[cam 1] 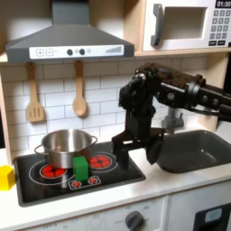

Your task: Reach green block

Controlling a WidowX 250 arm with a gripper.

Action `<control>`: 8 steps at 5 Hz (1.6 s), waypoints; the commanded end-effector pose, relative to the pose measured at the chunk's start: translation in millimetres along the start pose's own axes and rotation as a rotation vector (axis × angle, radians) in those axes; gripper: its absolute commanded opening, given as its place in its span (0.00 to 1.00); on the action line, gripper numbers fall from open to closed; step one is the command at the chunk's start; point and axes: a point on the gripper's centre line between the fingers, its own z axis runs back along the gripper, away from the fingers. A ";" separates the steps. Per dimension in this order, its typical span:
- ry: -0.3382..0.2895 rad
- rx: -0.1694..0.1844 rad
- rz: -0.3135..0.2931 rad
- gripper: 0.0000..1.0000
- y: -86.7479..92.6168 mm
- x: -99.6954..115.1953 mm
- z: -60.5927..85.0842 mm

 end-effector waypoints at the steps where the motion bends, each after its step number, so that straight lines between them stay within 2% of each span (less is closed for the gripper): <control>1: 0.000 0.005 0.001 1.00 17.1 2.4 2.4; 3: -0.008 0.012 0.003 1.00 20.3 8.6 4.3; 6: -0.015 0.017 0.070 1.00 34.5 33.8 -2.9; 8: -0.006 0.021 0.065 1.00 28.2 60.7 -13.5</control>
